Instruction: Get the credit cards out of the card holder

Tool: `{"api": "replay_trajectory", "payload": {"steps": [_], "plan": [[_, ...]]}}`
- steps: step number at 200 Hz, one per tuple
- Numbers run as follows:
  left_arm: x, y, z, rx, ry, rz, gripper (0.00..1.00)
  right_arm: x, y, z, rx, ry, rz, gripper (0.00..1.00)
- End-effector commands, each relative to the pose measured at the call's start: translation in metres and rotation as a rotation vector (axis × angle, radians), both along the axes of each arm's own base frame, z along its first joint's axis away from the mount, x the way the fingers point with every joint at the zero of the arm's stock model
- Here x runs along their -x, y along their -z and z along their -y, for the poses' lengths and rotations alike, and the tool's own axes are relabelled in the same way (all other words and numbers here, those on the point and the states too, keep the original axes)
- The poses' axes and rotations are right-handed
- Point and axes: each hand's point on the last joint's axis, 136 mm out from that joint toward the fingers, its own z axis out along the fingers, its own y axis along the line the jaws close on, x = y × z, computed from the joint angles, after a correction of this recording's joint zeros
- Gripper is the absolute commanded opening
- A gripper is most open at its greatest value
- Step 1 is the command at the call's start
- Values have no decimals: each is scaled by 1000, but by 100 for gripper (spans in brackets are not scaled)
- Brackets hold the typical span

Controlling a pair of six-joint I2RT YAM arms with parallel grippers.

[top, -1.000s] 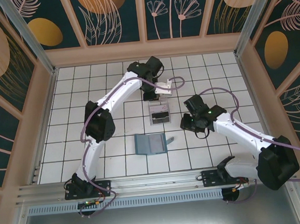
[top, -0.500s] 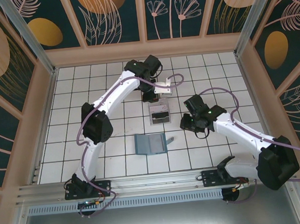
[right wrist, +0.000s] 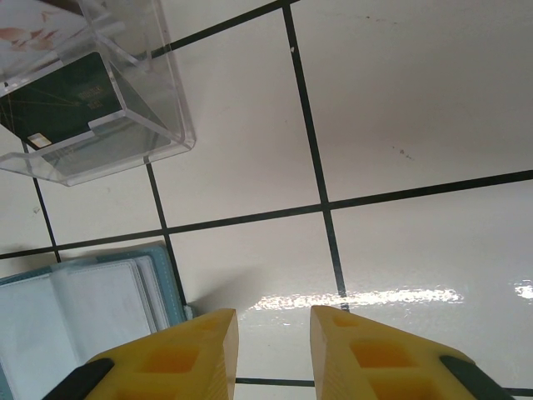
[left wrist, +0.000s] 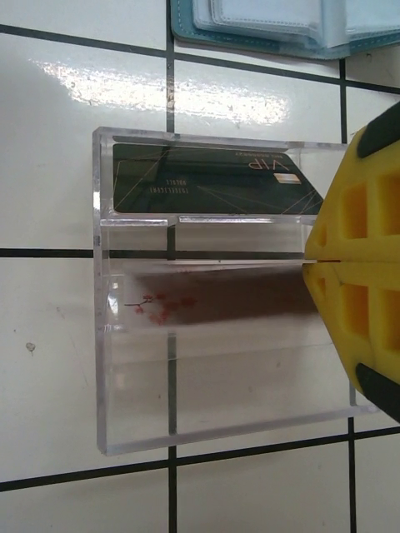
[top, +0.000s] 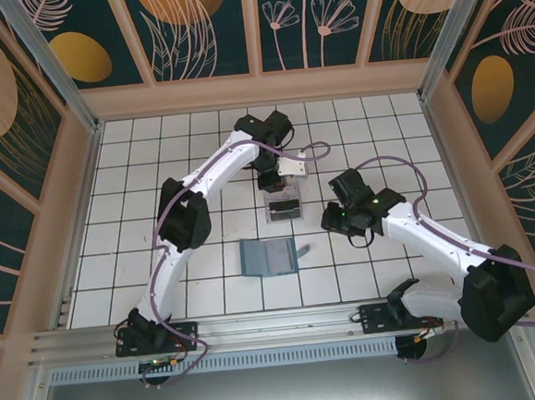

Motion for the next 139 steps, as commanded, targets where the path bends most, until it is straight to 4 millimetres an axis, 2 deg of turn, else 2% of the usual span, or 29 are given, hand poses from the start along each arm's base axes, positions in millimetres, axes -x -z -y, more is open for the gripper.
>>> {"api": "replay_trajectory", "payload": {"steps": [1, 50, 68, 95, 116, 139], "plan": [[-1, 2, 5, 13, 6, -14, 0, 6, 2, 3, -3, 8, -19, 30], [5, 19, 6, -18, 33, -48, 0, 5, 4, 2, -4, 8, -19, 30], [0, 16, 7, -24, 25, -25, 10, 5, 3, 2, -6, 6, -18, 30], [-10, -9, 12, 10, 5, 42, 31, 4, 1, 1, -10, 6, -13, 30], [-13, -34, 17, 59, -1, 94, 39, 3, -1, -1, -18, 5, -6, 30], [-11, -62, 22, 125, -12, 131, 40, 3, -2, -6, -35, -1, -1, 30]]}}
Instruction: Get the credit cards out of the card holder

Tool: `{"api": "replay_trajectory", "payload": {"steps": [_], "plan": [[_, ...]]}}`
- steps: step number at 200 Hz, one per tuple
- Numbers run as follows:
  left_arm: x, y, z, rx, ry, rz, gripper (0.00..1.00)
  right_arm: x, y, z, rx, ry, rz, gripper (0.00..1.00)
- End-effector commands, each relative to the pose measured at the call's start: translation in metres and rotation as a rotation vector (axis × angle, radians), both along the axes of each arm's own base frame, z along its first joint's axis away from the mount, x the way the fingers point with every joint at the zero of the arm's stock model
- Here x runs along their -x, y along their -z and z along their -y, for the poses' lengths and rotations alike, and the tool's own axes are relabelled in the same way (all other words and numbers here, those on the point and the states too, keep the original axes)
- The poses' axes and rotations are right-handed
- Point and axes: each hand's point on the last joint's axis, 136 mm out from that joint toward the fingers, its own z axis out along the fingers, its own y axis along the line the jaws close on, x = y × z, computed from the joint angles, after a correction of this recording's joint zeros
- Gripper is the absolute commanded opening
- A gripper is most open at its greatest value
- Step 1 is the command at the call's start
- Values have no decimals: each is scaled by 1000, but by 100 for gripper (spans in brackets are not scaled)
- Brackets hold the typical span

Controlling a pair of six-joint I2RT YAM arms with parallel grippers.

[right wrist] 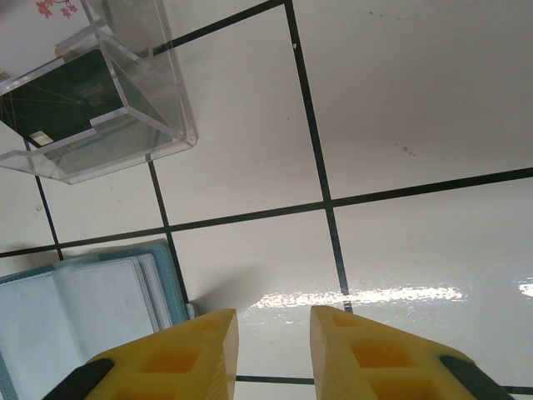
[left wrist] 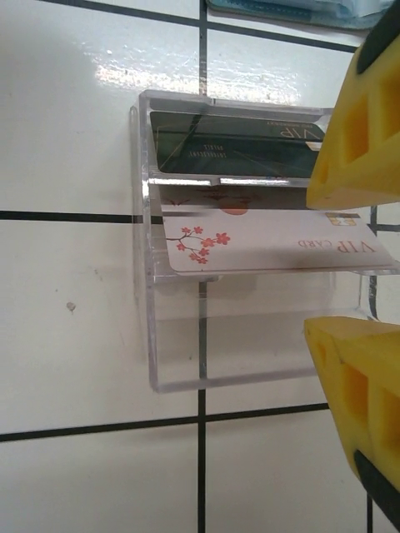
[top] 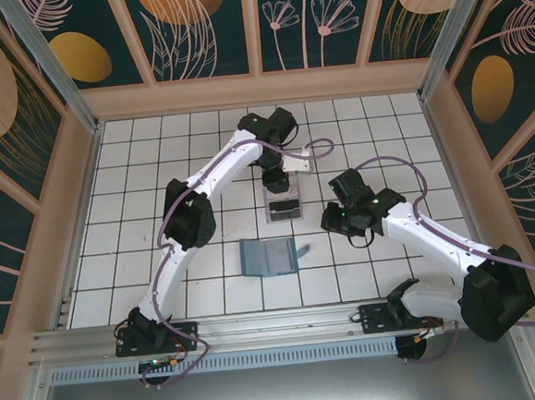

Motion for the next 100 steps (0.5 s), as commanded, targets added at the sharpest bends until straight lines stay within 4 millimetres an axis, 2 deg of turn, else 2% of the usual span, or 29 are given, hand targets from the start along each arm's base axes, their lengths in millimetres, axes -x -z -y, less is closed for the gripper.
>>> {"api": "replay_trajectory", "payload": {"steps": [1, 20, 53, 81, 100], "plan": [[1, -54, 7, 99, -11, 81, 40, 2, -2, -5, -29, -4, 5, 30], [1, -77, 11, 167, -52, 117, 40, 2, -1, -14, -56, -23, 5, 30], [-9, -103, 12, 292, -229, 194, 40, 5, 5, -34, -84, -73, -8, 34], [-22, -133, 11, 453, -462, 250, 39, 9, 15, -50, -88, -123, -33, 36], [-27, -141, 0, 536, -650, 258, 41, 13, 24, -57, -90, -147, -53, 37]]}}
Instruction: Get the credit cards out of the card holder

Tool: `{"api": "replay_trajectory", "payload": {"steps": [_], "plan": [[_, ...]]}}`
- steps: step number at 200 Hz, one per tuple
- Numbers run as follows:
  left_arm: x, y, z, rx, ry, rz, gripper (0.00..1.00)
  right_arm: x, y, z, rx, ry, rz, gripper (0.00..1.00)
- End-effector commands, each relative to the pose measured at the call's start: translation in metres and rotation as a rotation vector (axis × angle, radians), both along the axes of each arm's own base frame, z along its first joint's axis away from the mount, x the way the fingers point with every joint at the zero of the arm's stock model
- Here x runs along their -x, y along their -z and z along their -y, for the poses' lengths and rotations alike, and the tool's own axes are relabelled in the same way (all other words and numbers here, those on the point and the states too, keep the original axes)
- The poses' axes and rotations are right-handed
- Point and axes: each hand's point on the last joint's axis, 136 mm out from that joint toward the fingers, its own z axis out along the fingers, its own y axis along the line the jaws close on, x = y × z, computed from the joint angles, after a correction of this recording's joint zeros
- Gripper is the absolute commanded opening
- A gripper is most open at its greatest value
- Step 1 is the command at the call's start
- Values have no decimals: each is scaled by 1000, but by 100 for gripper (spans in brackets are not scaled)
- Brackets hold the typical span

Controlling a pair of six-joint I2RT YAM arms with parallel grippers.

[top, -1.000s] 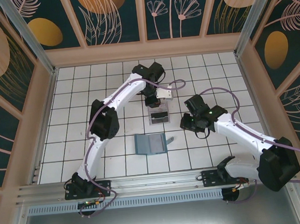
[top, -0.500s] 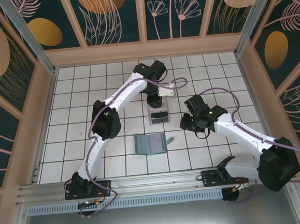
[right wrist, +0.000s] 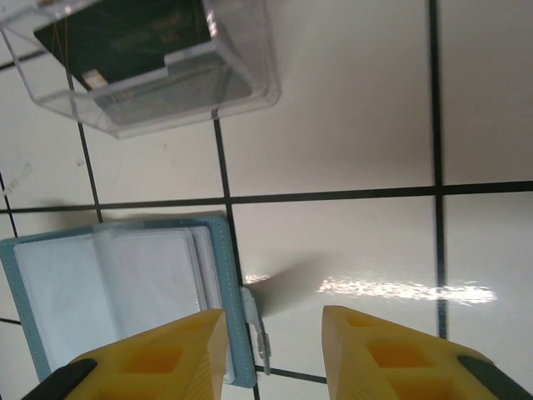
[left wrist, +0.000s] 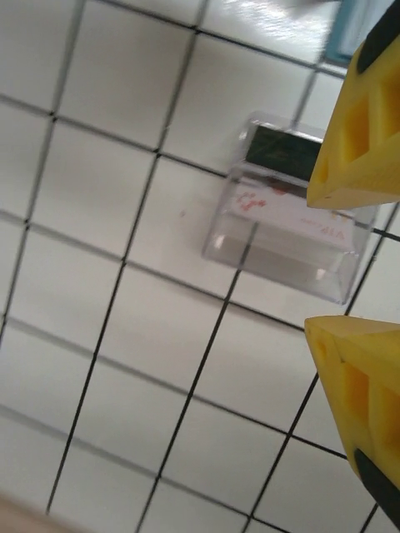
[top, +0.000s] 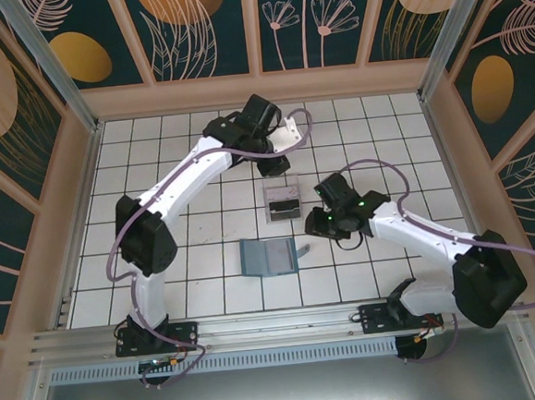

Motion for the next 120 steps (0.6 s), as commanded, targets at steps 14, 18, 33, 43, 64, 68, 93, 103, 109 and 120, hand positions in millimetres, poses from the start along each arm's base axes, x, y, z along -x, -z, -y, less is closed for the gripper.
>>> {"api": "replay_trajectory", "payload": {"steps": [14, 18, 33, 43, 64, 68, 93, 103, 109, 120], "plan": [[-17, -31, -4, 264, -347, 1, 40, 8, 17, -14, -27, -34, -40, 37], [-17, -30, -6, 277, -381, -13, 39, 10, 19, -14, -30, -38, -45, 37], [-17, -27, -17, 308, -512, -60, 34, 15, 25, -19, -53, -60, -65, 38], [-14, -24, -20, 354, -570, -100, 34, 17, 30, -21, -60, -68, -79, 38], [-2, -19, -23, 454, -642, -180, 33, 20, 38, -24, -71, -83, -94, 37], [1, -24, -24, 486, -656, -194, 33, 21, 39, -24, -71, -83, -96, 37], [16, -11, -33, 529, -779, -303, 31, 23, 46, -24, -69, -93, -107, 34], [23, 2, -36, 501, -814, -346, 30, 23, 47, -24, -65, -94, -108, 31], [30, 10, -37, 482, -825, -366, 30, 24, 47, -24, -65, -97, -108, 28], [42, 24, -39, 435, -852, -381, 31, 24, 47, -24, -66, -98, -106, 25]]}}
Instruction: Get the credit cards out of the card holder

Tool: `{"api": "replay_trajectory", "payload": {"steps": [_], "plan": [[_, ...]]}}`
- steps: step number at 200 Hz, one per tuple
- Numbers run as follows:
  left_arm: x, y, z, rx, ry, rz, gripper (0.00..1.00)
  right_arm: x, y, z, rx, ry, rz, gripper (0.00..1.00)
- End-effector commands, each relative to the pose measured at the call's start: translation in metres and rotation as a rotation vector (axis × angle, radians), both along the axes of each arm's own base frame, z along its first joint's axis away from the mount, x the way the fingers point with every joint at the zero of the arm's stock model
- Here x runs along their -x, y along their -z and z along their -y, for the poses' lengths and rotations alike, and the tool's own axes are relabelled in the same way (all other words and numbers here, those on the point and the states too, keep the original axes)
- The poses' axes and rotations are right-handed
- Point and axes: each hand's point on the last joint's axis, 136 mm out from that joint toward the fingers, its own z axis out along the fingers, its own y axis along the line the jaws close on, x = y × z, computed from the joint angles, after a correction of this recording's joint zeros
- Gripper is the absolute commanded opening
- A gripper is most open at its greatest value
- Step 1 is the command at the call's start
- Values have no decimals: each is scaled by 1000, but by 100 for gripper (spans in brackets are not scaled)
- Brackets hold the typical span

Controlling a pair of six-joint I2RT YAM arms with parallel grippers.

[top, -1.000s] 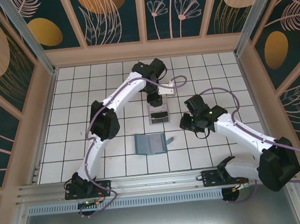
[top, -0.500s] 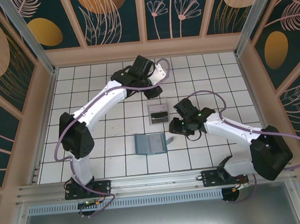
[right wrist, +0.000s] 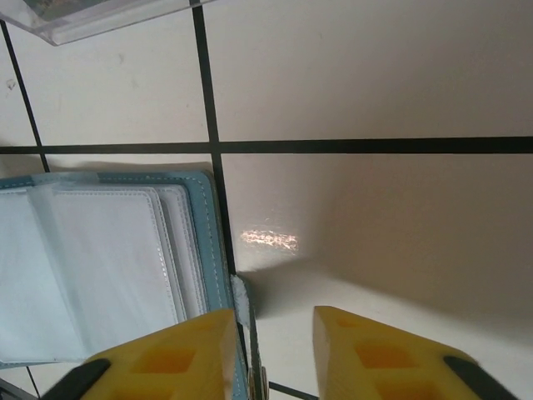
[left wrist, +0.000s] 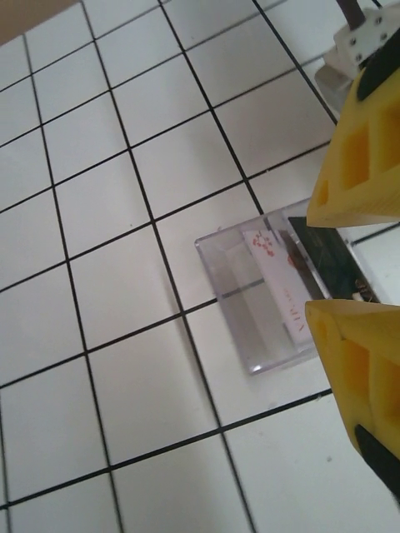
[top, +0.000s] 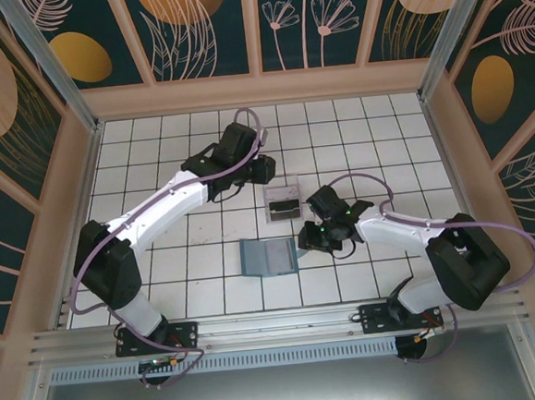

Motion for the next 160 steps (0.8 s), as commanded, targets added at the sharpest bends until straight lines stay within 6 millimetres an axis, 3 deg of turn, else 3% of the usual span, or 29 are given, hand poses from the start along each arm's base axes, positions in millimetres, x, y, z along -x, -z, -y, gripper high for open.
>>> {"api": "replay_trajectory", "payload": {"steps": [1, 44, 81, 117, 119, 160], "plan": [[22, 15, -1, 30, -101, -103, 31, 3, 3, -4, -18, -13, -3, 25], [86, 73, 5, -107, -85, -239, 33, 8, 3, -3, -26, -17, -6, 17], [132, 111, 6, -200, -69, -333, 36, 9, 2, 0, -23, -7, 2, 23], [154, 124, 7, -298, -57, -346, 41, 5, -4, 7, -6, 29, 30, 32], [156, 131, 6, -319, -60, -357, 41, 4, -4, 8, -5, 32, 33, 32], [161, 147, 2, -394, -128, -371, 44, -7, -21, 27, -13, 104, 93, 34]]}}
